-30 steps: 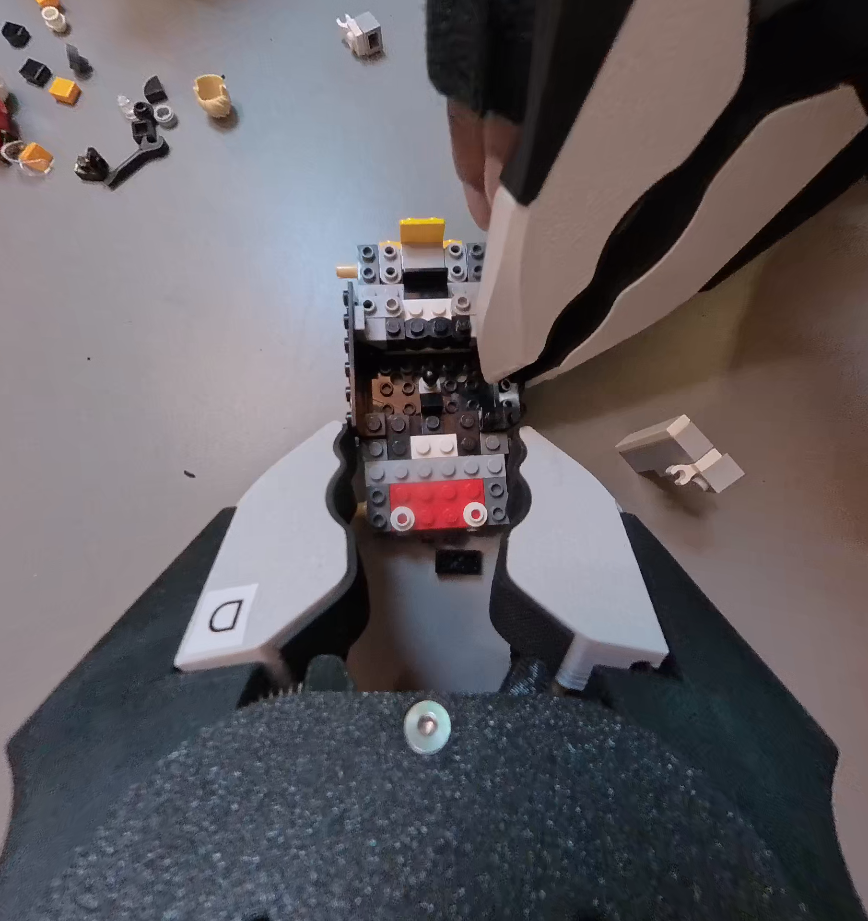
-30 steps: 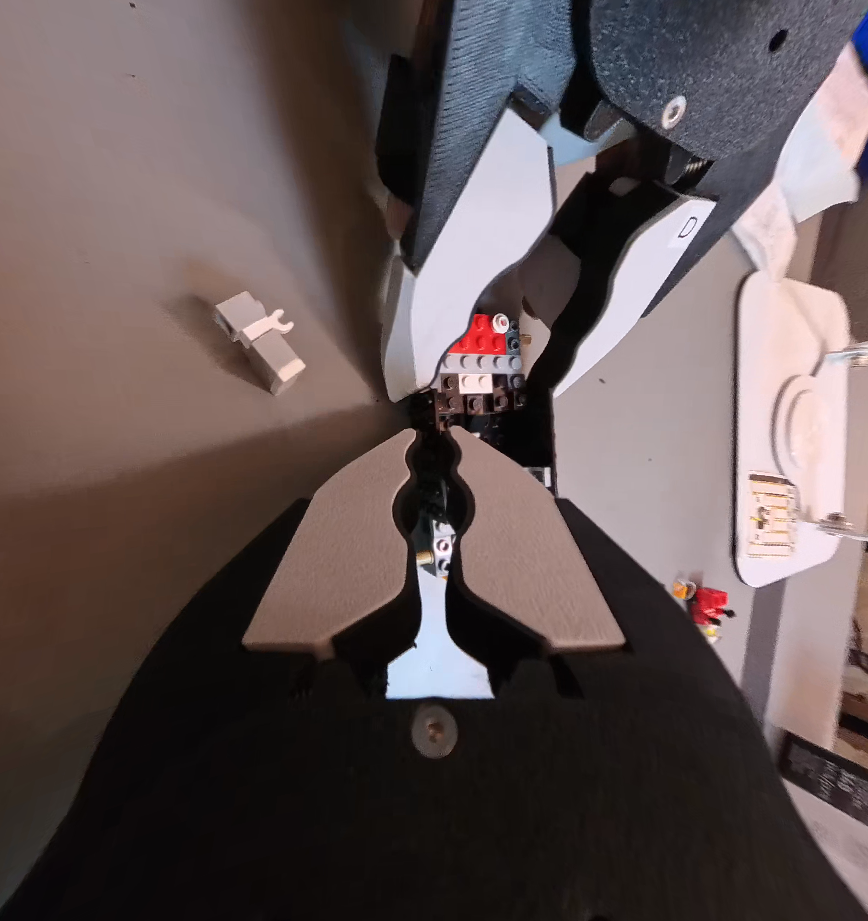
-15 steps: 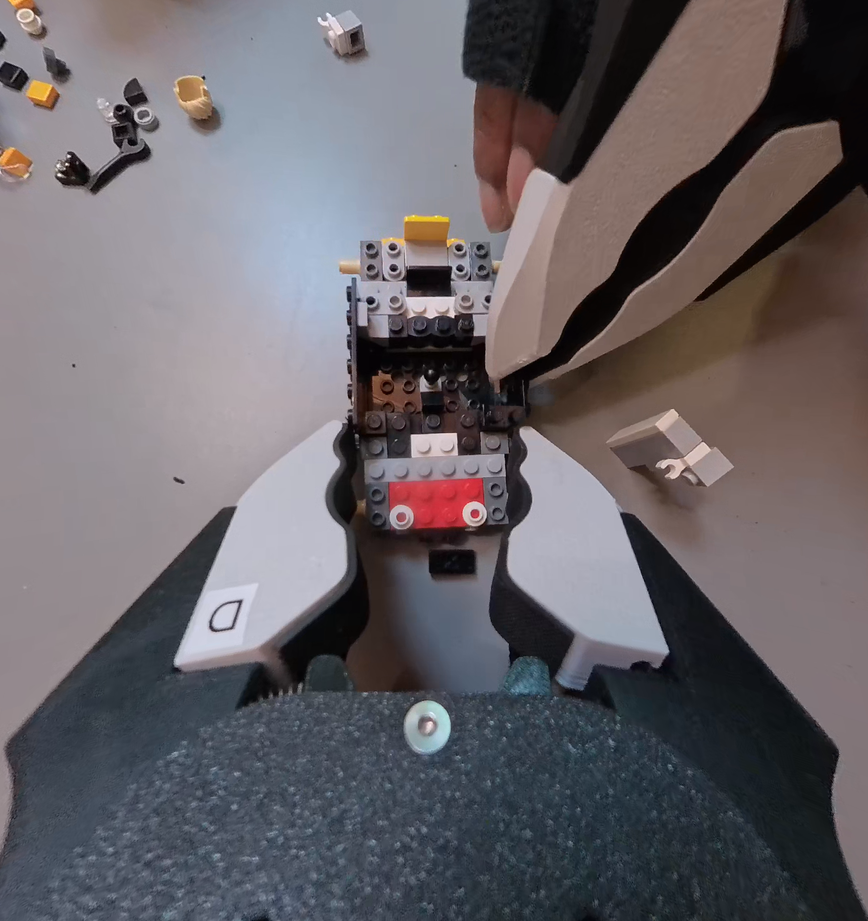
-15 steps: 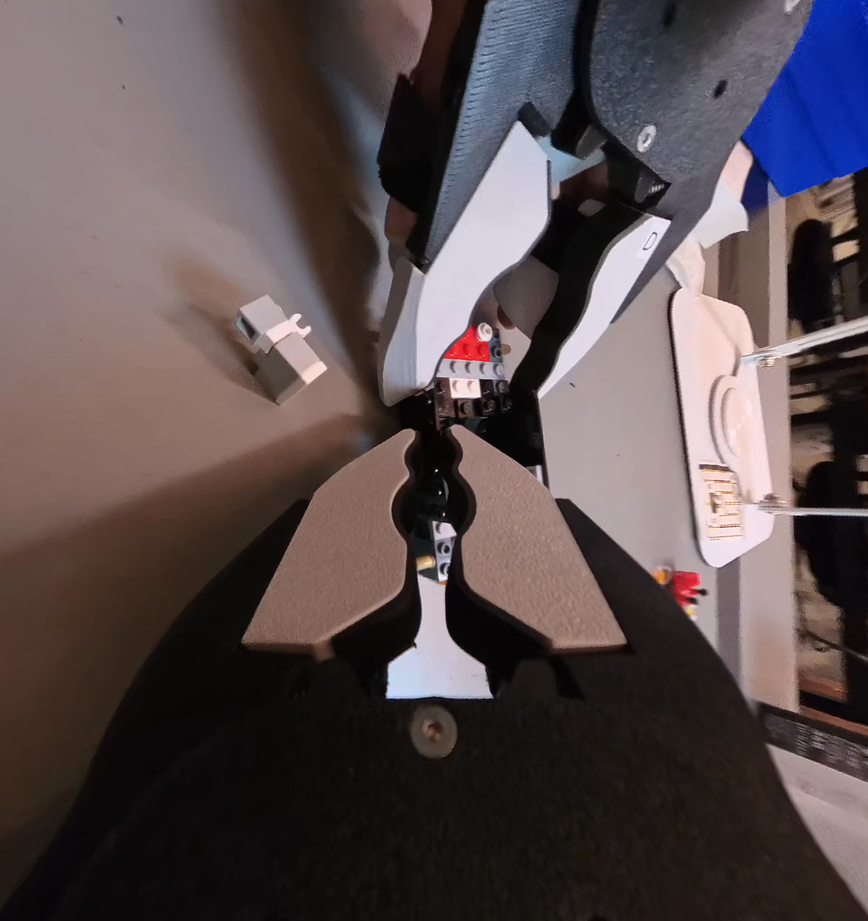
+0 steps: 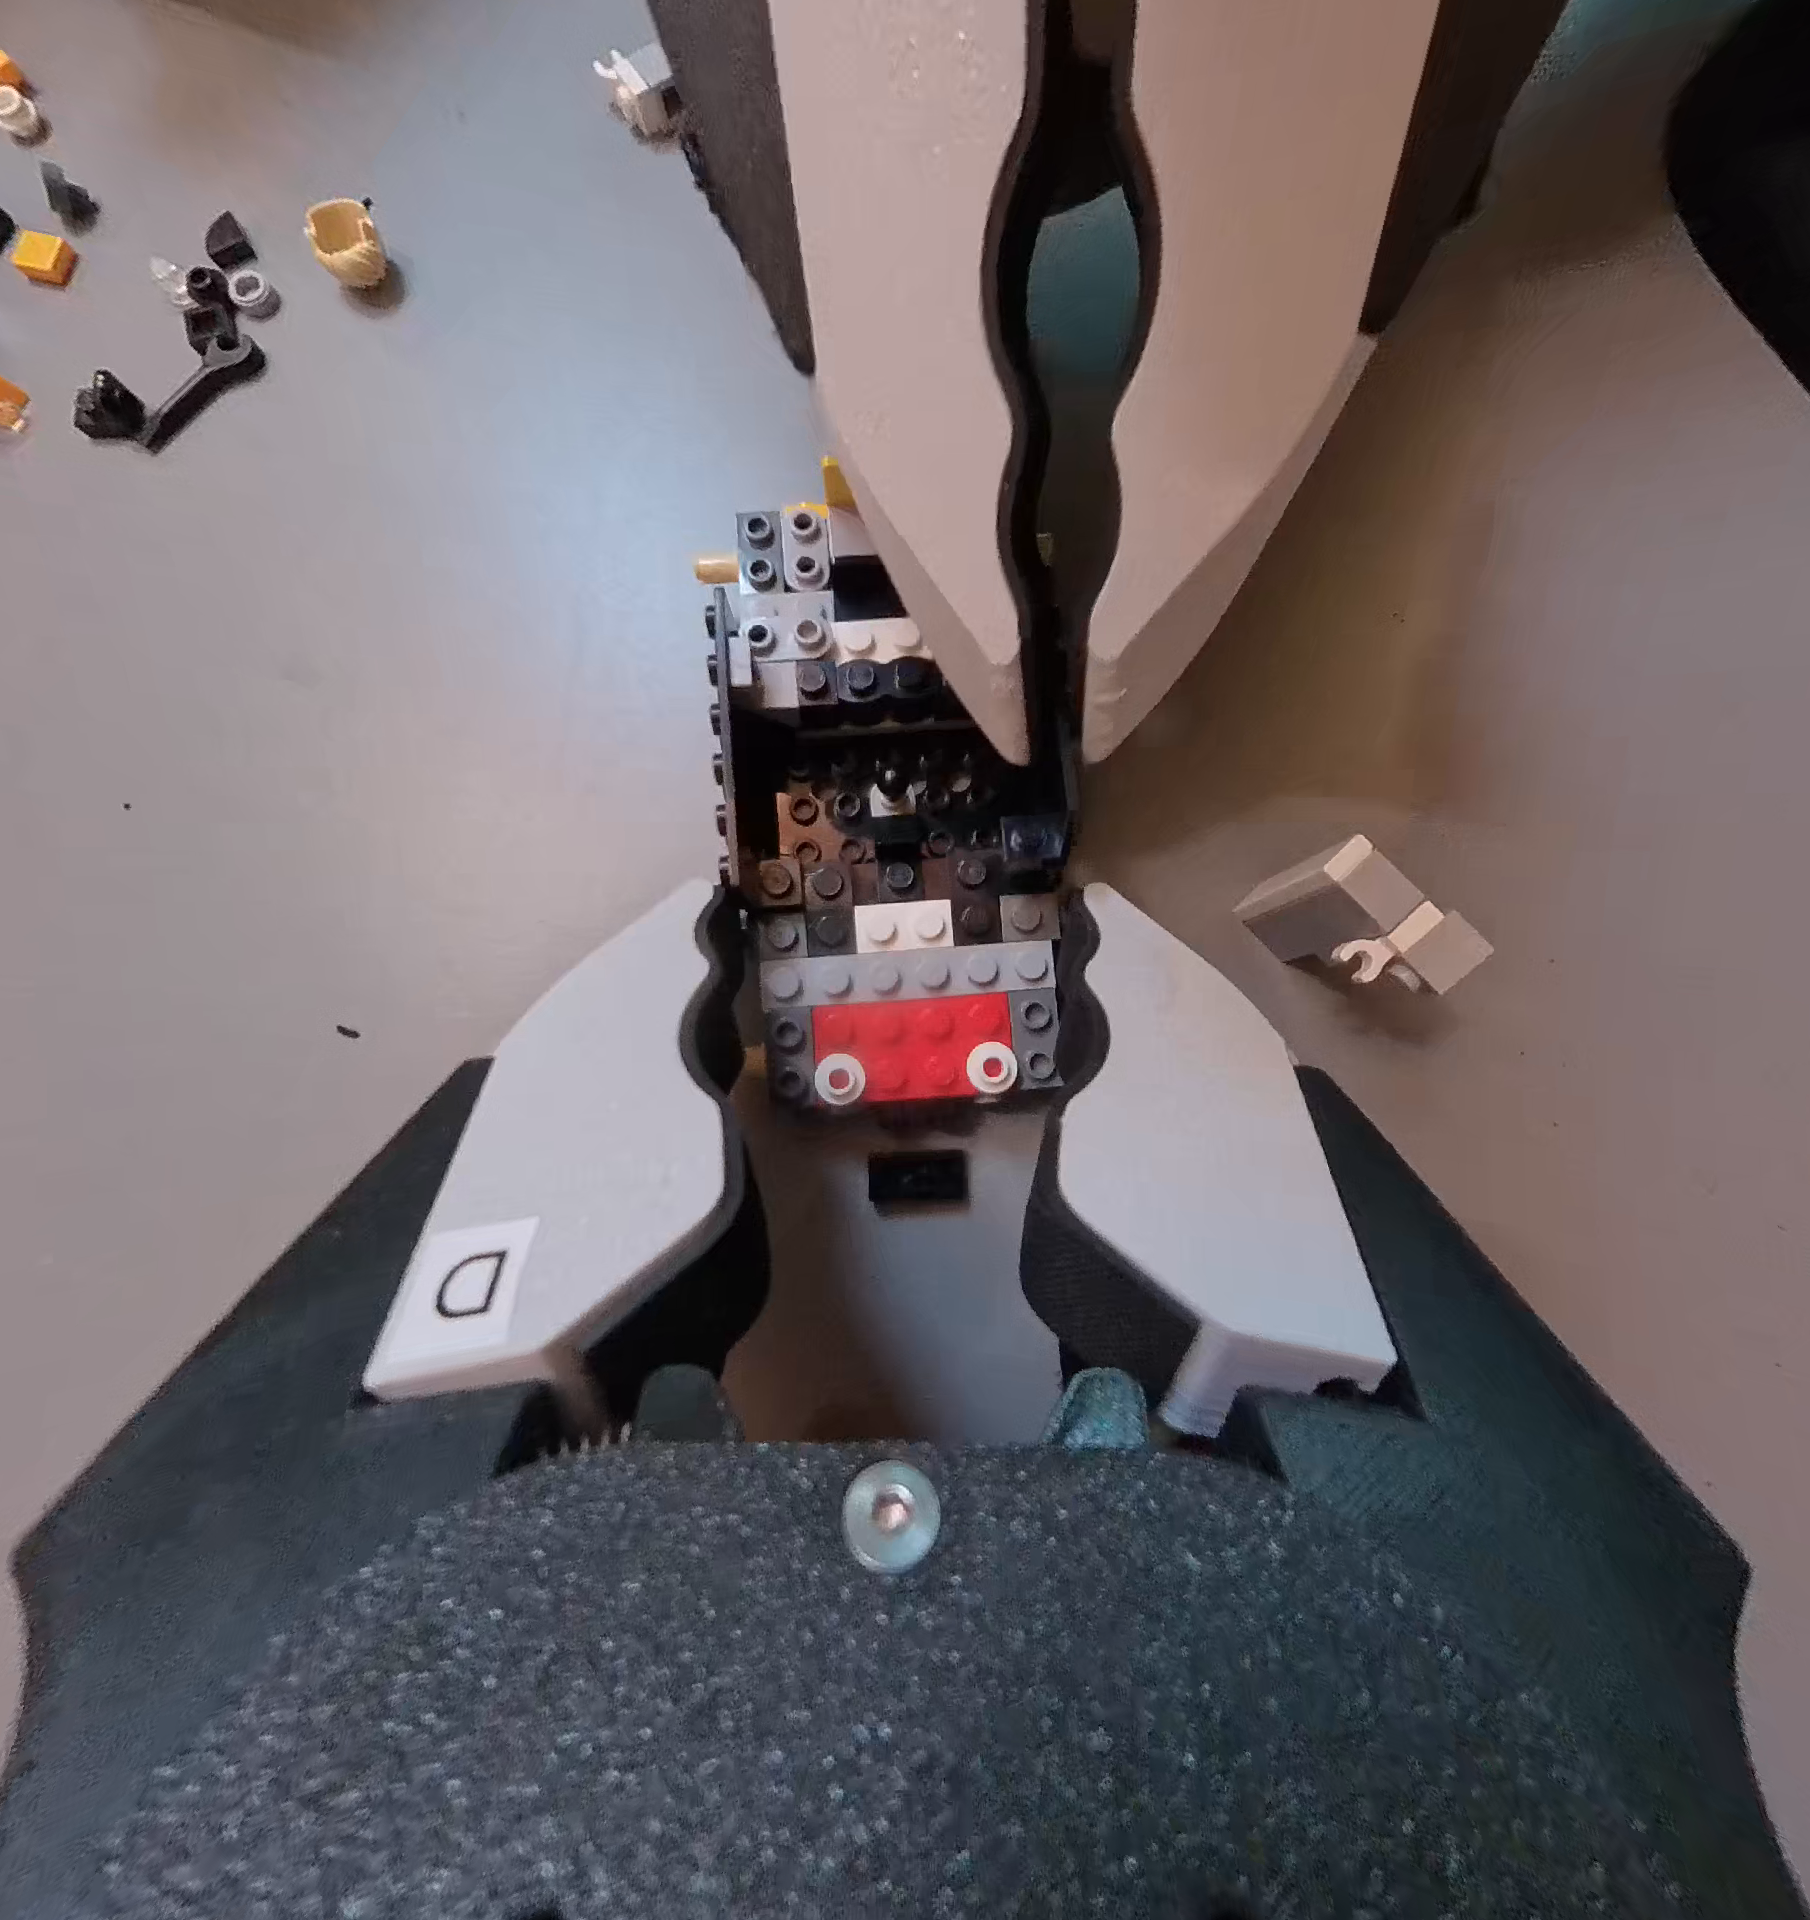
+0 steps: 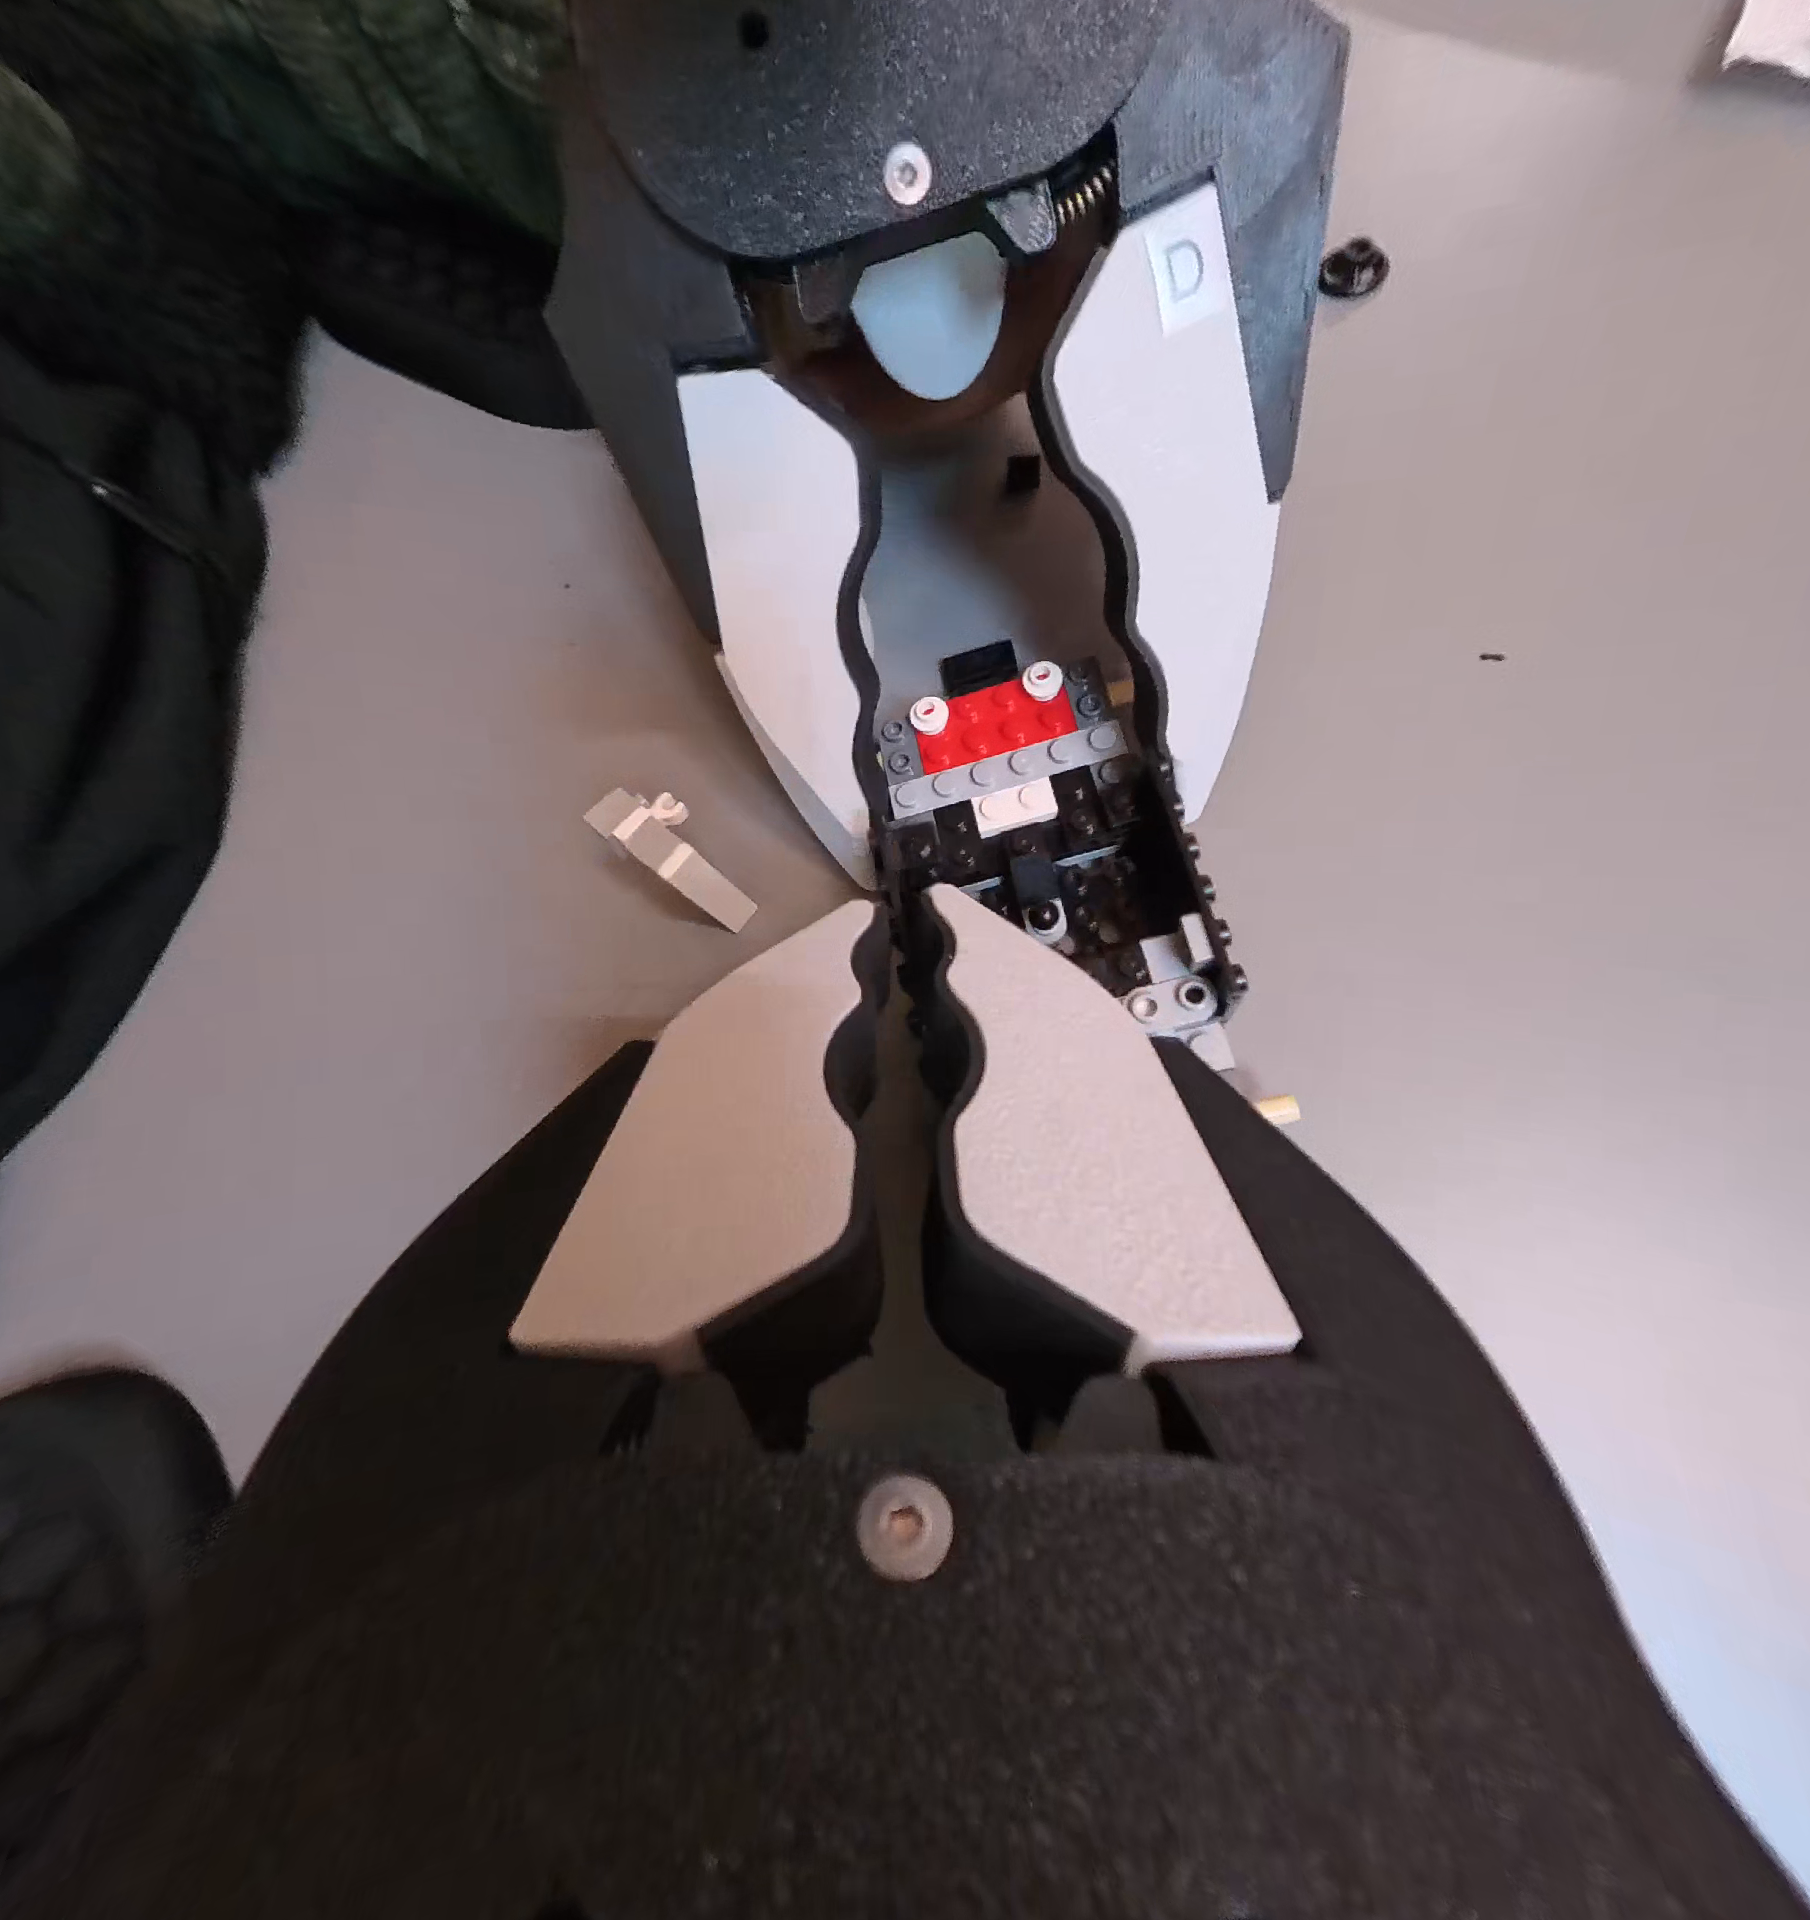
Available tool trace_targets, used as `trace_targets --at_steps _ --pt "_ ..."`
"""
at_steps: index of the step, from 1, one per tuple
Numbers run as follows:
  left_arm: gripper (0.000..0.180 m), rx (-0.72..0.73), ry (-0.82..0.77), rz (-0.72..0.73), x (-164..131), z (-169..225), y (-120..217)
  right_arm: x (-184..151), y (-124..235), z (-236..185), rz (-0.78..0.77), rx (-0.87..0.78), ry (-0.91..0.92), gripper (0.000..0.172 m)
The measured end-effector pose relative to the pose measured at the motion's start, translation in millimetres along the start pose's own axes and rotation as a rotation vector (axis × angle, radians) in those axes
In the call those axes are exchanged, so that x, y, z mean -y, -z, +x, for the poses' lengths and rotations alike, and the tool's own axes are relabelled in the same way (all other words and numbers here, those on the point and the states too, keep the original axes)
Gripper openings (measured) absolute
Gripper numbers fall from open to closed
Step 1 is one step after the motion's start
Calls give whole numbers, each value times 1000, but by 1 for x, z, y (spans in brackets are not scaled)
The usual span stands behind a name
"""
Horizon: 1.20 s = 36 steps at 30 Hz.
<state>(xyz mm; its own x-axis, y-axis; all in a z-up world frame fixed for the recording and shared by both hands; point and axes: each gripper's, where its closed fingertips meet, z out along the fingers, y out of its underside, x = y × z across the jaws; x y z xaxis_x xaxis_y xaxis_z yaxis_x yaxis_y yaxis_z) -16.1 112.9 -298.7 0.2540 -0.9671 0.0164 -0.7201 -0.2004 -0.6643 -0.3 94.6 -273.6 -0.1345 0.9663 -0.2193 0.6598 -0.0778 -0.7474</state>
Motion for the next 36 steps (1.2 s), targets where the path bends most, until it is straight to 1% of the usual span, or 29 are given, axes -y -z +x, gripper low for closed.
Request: trace_targets --at_steps 2,4,6,10,13,17,20,21,25,28,29,31,33,36 --pt "59 1 0 -2 -1 0 1 5 5 -4 61 15 29 3" --pt "59 3 5 -4 -2 -2 2 18 17 -6 159 14 29 3" --pt "59 4 4 -7 -3 -3 3 21 25 -5 164 -33 57 3" --pt "58 25 23 4 -2 -7 2 38 46 -3 257 -94 45 3" --pt "58 42 31 15 -2 -11 3 37 56 2 280 -140 20 3" --pt "59 44 35 20 -2 -11 3 20 44 -8 180 -160 56 3" --pt "63 35 22 21 -3 -10 6 1 26 -17 24 -197 128 3" --pt "64 38 15 25 -2 -10 8 -2 21 -22 -7 -200 153 3" --pt "66 44 -3 76 4 -12 26 -1 8 -38 -69 -204 239 3" --pt "61 63 -30 109 10 -12 40 -2 2 -42 -129 -258 382 3" --pt "57 48 -44 123 13 -8 44 0 1 -42 -140 -299 448 3" --pt "51 11 -68 150 17 3 49 6 4 -37 -169 -434 611 3" --pt "44 -88 -46 183 20 20 51 15 8 -36 -177 -550 761 3" --pt "37 -242 18 272 30 40 58 32 11 -42 -142 -656 895 3"
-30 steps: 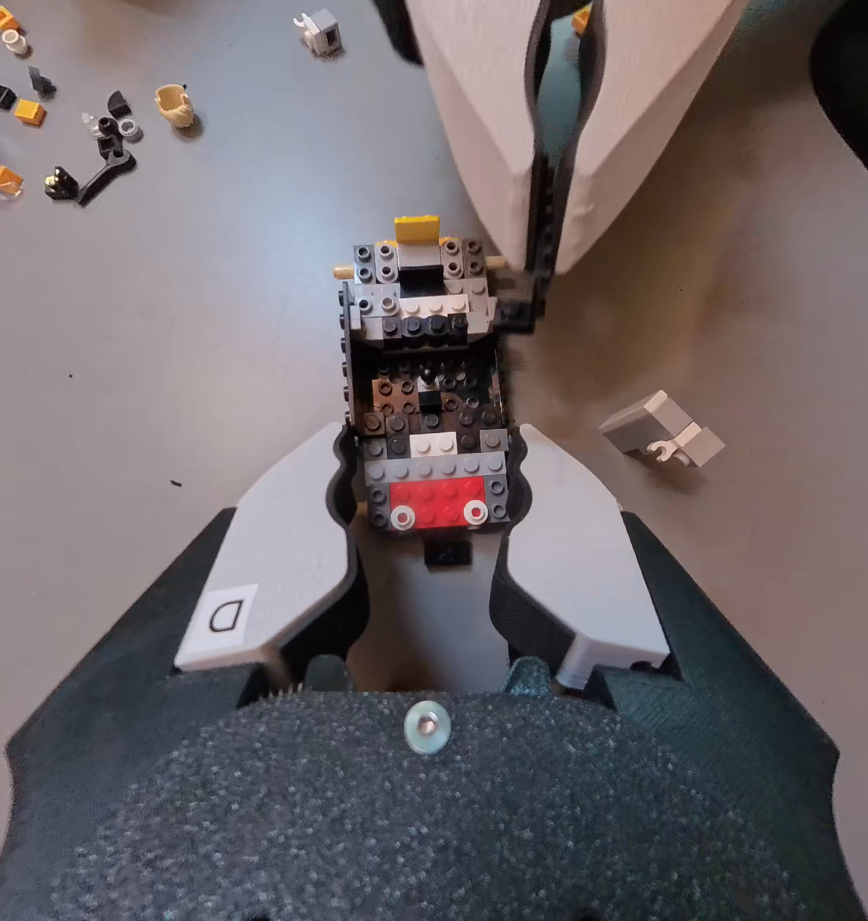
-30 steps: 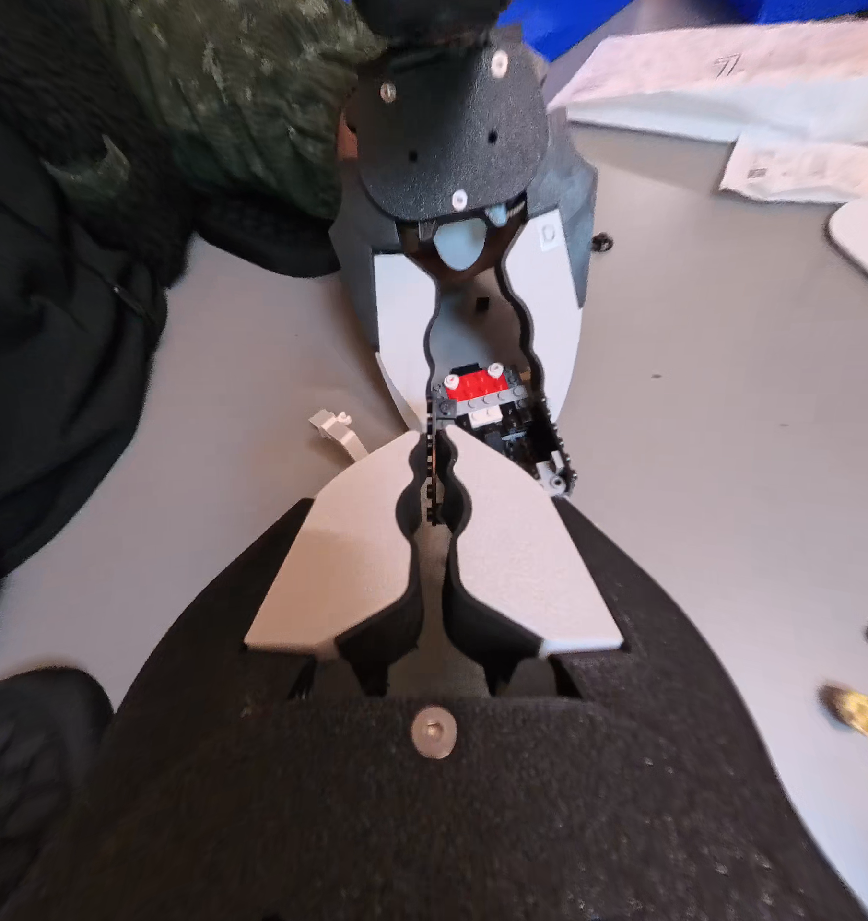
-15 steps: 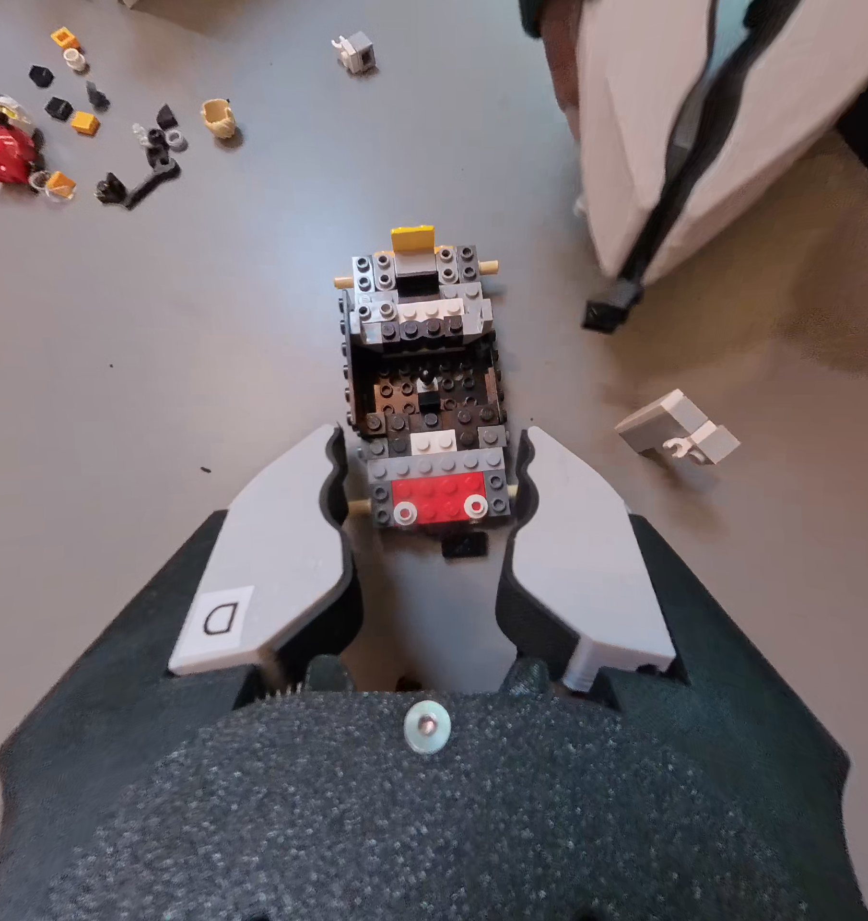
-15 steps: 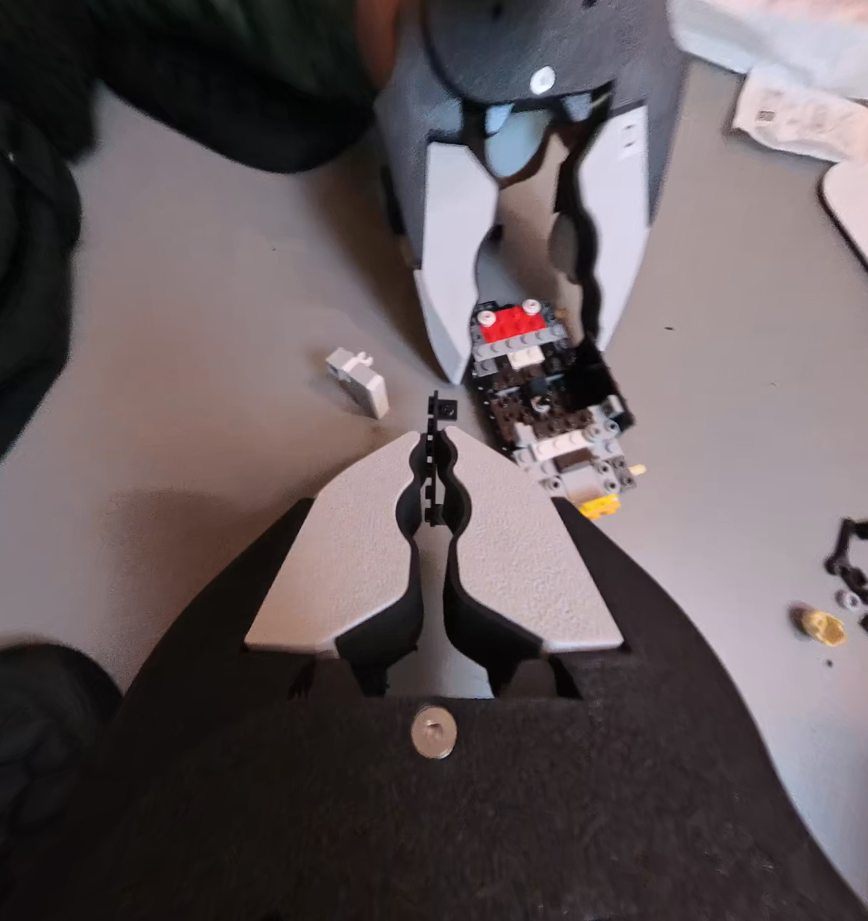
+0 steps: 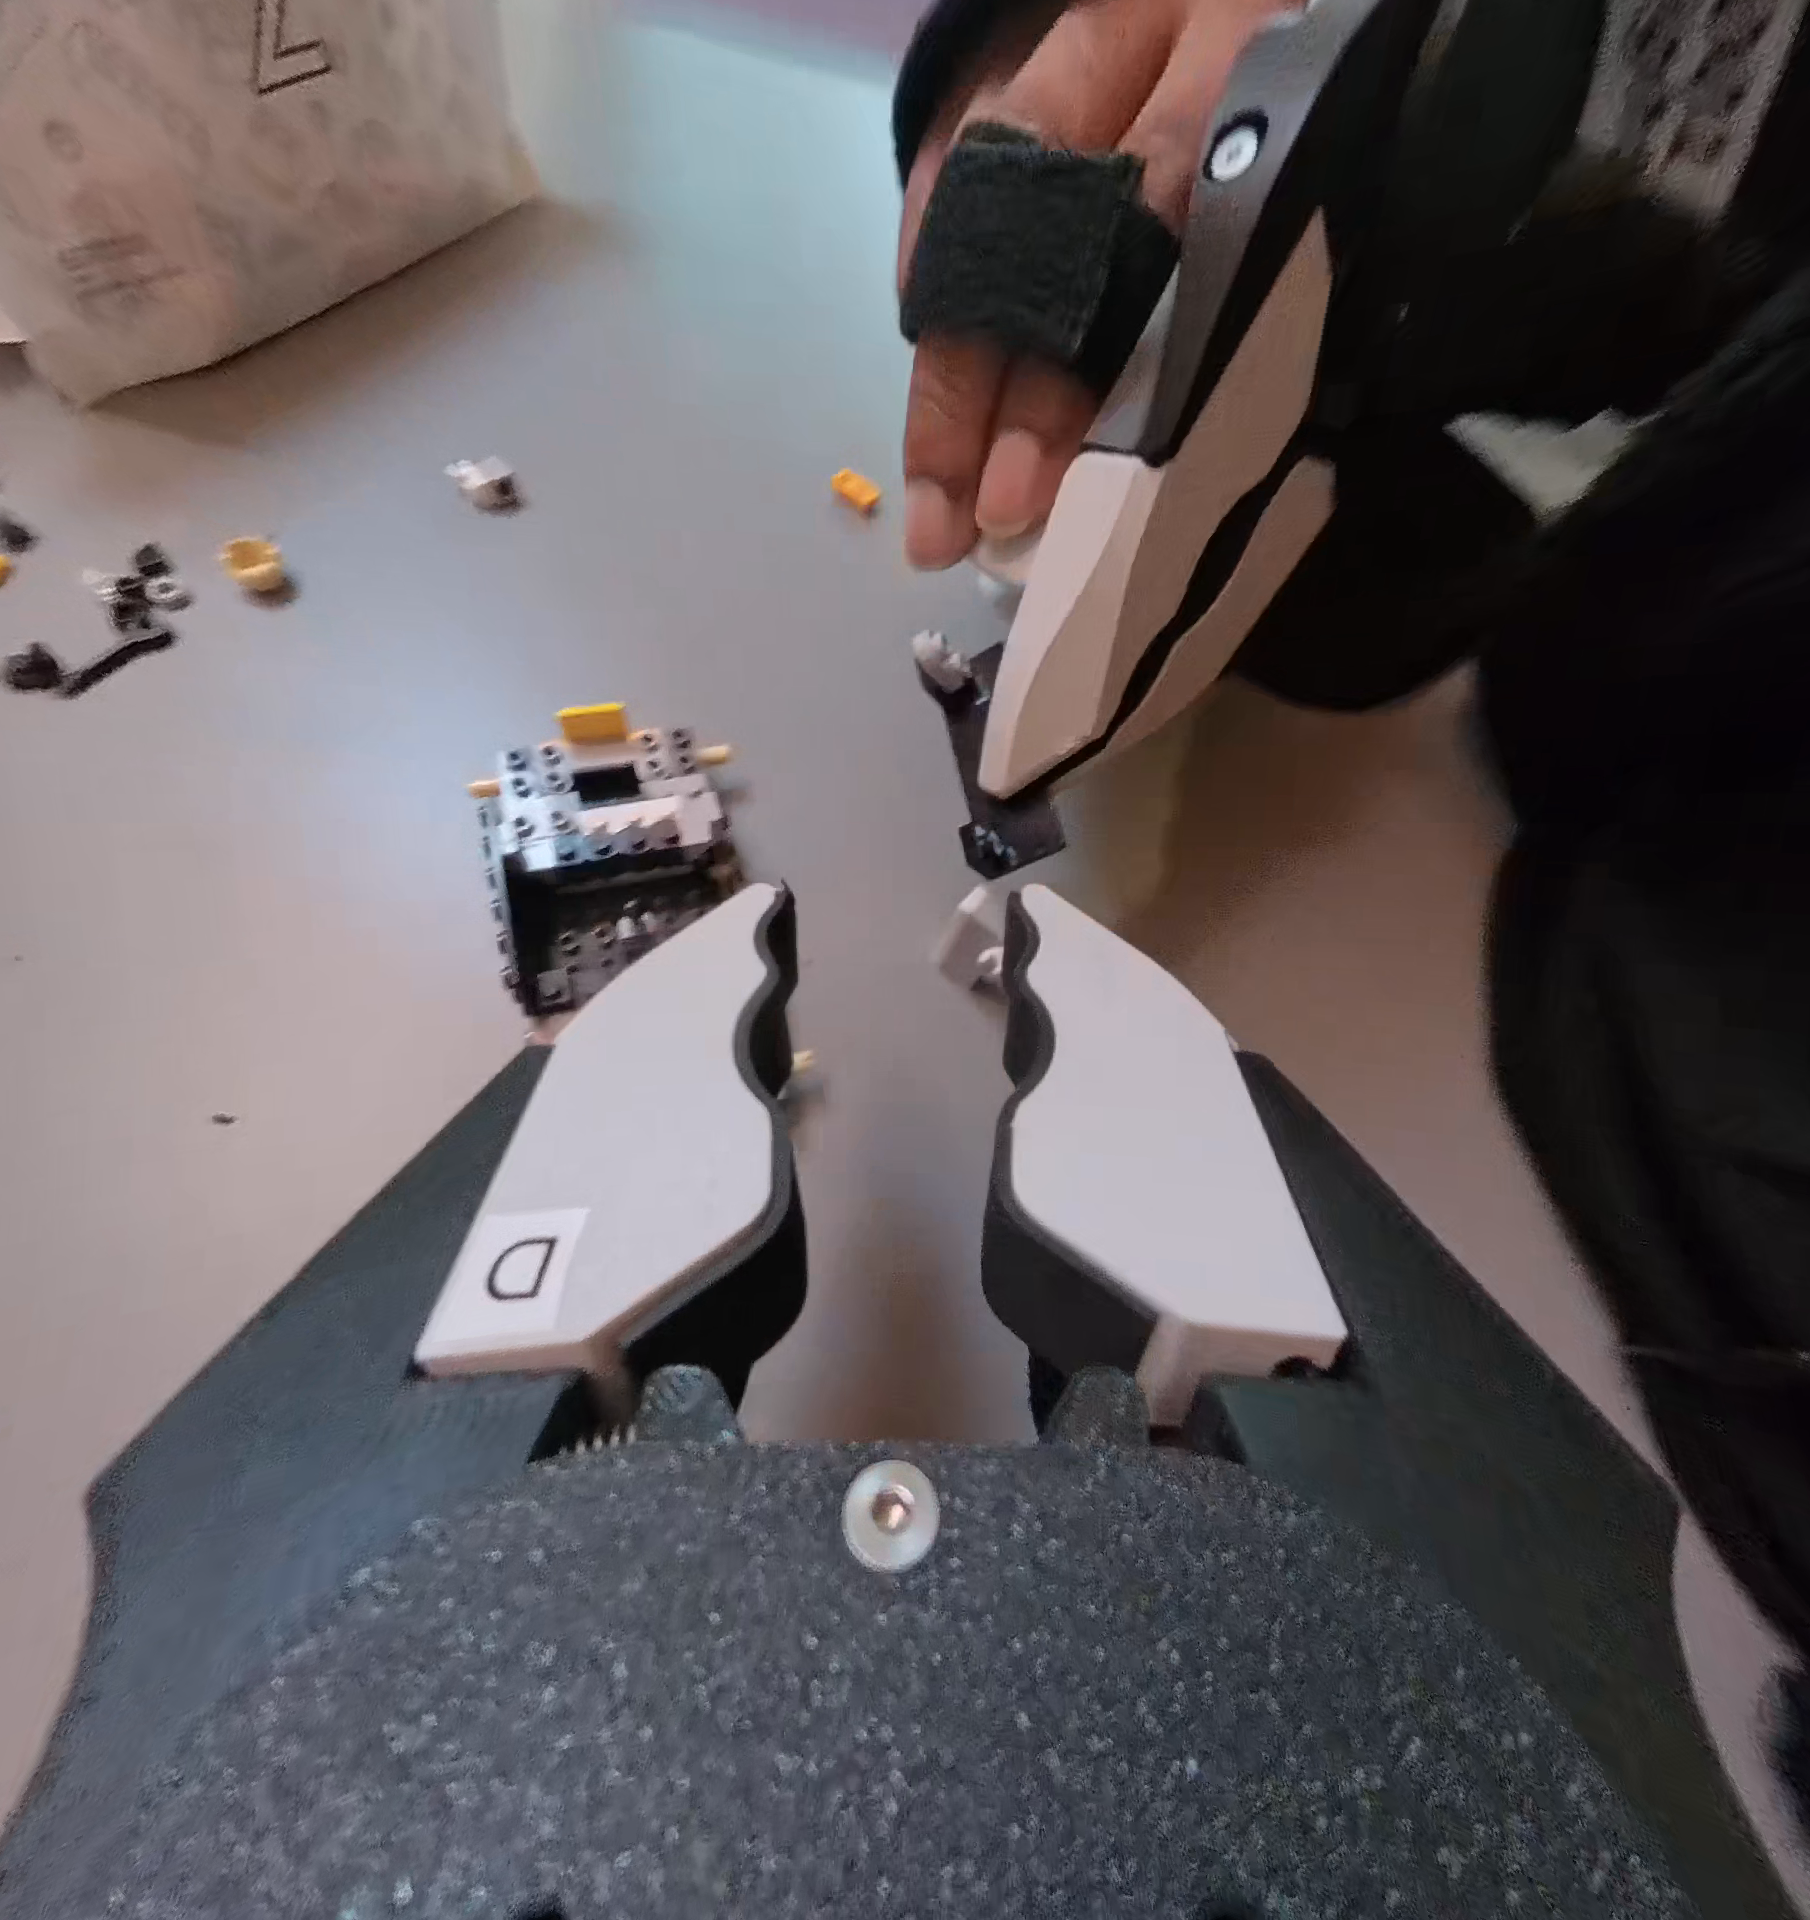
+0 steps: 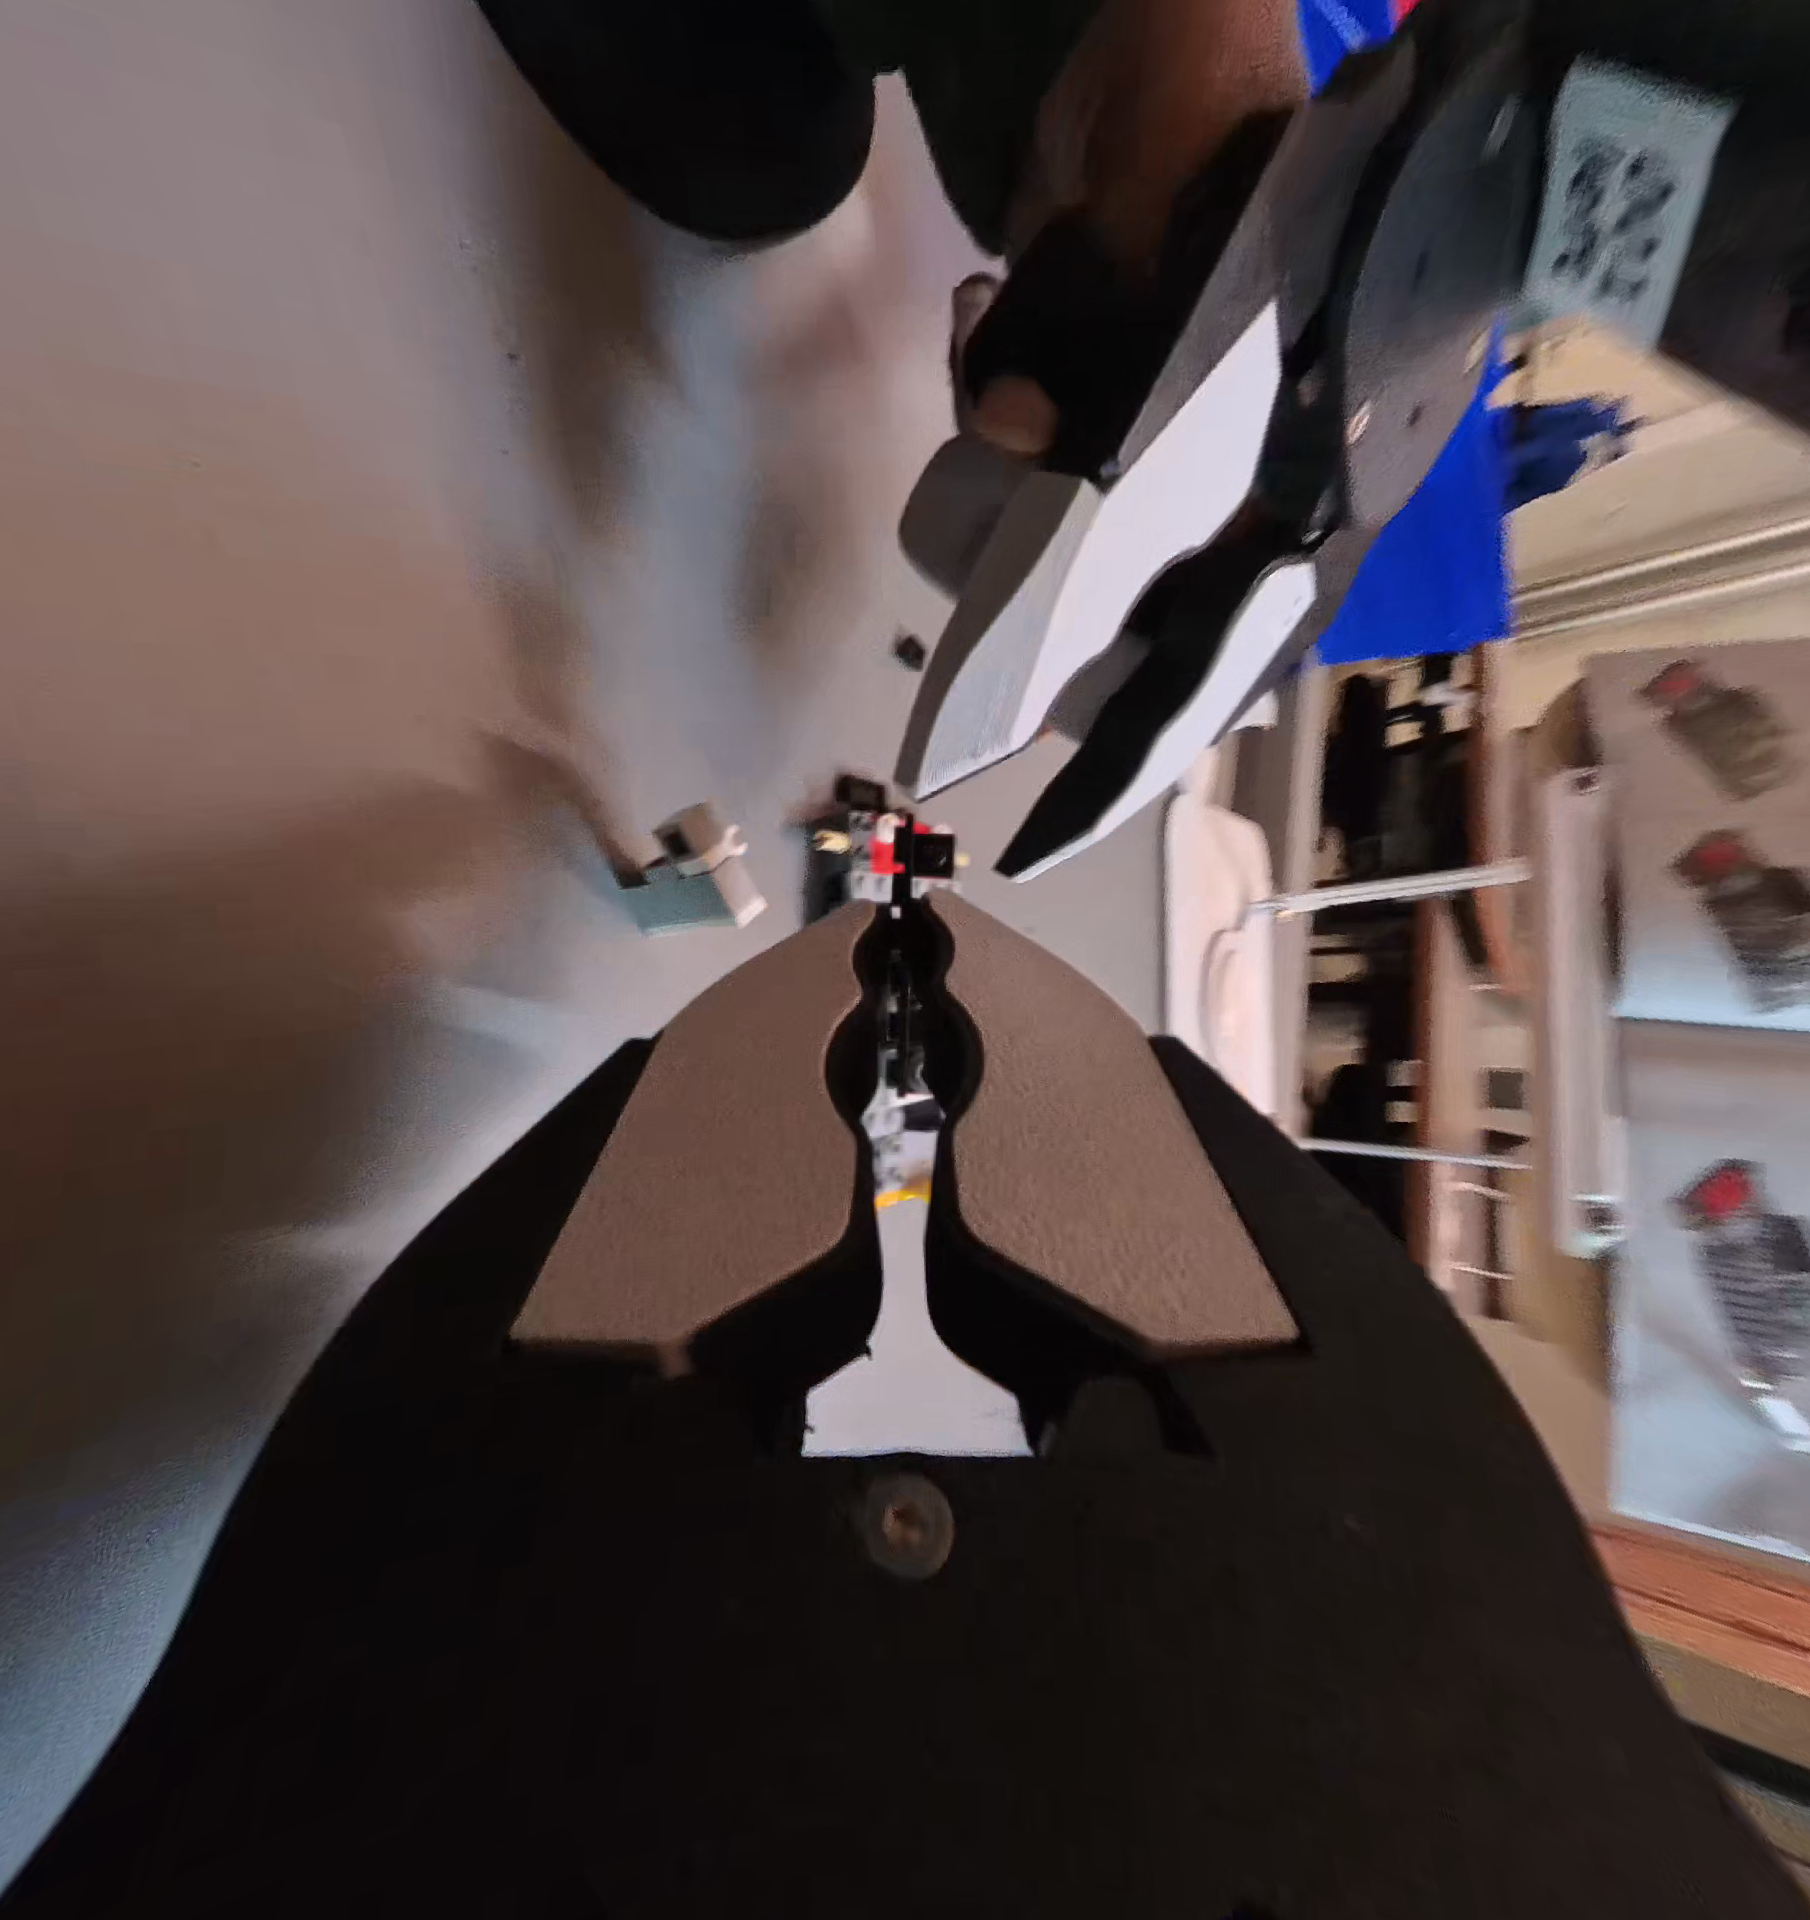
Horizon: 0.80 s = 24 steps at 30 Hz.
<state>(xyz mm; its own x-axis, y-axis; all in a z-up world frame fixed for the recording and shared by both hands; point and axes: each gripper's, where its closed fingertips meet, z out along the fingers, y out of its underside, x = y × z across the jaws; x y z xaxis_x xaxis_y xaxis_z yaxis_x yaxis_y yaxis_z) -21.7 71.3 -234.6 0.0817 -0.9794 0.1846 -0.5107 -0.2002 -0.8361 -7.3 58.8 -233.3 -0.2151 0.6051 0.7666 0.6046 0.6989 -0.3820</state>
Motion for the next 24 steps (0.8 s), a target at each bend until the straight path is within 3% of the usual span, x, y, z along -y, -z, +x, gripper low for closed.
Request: trace_targets --at_steps 4,8,18,24 --pt "24 -143 44 123 19 18 10 10 5 15 6 -145 123 3" --pt "15 -179 71 175 28 21 15 16 8 21 2 -235 242 3" --pt "5 -240 140 140 25 26 14 26 7 20 -10 -244 406 3" --pt "5 -431 373 219 31 30 19 34 12 23 -15 -217 497 3"
